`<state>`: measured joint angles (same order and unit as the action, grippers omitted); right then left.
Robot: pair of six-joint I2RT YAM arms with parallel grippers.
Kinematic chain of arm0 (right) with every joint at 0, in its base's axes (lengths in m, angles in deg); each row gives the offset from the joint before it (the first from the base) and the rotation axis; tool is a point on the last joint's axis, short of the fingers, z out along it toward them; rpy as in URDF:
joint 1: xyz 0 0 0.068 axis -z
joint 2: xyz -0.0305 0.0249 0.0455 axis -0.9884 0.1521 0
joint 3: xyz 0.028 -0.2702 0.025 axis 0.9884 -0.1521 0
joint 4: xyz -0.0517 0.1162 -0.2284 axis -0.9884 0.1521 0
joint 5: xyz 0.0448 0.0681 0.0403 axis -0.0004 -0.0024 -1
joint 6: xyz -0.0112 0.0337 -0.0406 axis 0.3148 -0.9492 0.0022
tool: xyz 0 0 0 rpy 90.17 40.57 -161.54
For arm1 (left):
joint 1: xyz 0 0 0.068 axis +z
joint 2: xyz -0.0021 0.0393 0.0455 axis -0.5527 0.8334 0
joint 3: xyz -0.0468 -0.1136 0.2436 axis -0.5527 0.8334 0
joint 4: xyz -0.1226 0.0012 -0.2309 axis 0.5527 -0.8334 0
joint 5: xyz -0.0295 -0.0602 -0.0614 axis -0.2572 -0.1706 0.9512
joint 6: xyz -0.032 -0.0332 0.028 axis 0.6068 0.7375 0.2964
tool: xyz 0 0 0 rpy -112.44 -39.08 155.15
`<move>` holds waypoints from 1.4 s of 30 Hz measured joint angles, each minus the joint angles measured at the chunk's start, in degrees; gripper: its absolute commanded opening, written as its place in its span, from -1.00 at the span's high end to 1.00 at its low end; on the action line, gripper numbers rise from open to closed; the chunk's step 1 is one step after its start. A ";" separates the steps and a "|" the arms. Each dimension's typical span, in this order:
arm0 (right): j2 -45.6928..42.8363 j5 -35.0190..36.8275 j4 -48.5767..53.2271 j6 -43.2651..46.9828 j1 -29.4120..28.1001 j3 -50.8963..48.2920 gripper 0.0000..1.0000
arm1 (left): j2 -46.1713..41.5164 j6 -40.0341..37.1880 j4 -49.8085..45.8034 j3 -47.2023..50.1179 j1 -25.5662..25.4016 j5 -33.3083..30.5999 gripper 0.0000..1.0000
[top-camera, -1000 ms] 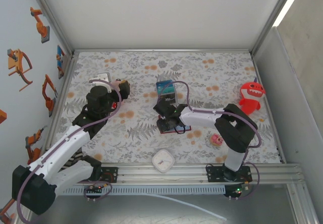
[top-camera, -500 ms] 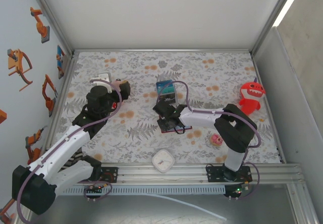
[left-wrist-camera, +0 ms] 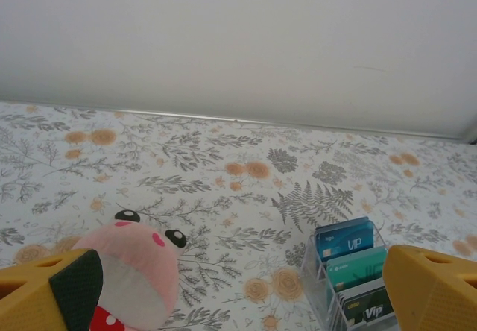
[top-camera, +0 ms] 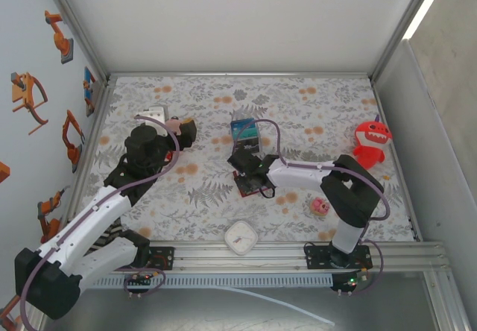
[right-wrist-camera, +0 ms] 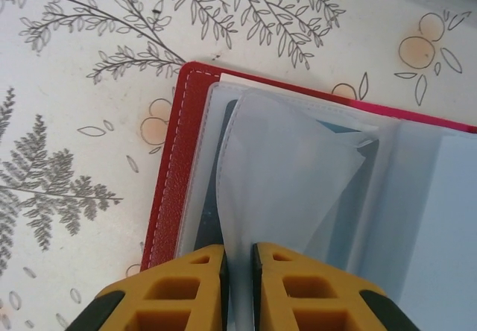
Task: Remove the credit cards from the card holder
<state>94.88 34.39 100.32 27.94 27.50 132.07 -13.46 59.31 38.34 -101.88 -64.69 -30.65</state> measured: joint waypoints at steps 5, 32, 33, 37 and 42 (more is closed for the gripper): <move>-2.49 0.00 0.02 -0.09 0.07 -0.02 0.58 | 0.22 -1.25 -0.02 -0.96 -1.79 0.13 -0.94; -8.11 6.75 1.95 -2.82 8.83 -3.67 0.31 | 2.58 -5.20 0.07 -2.86 -4.52 -1.01 -0.94; -8.48 7.06 1.95 -2.82 9.16 -3.69 0.31 | 2.60 -5.22 0.04 -2.86 -4.52 -0.98 -0.94; -9.35 7.61 1.95 -2.78 11.02 -3.78 0.31 | 2.60 -5.57 0.04 -2.86 -4.72 -1.03 -0.94; -9.49 8.28 1.97 -2.58 14.69 -4.63 0.32 | 2.60 -5.73 0.07 -2.86 -4.83 -1.16 -0.94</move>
<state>85.39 42.67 102.29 25.36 42.18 127.44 -10.86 53.58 38.41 -104.74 -69.52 -31.81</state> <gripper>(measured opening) 0.342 0.970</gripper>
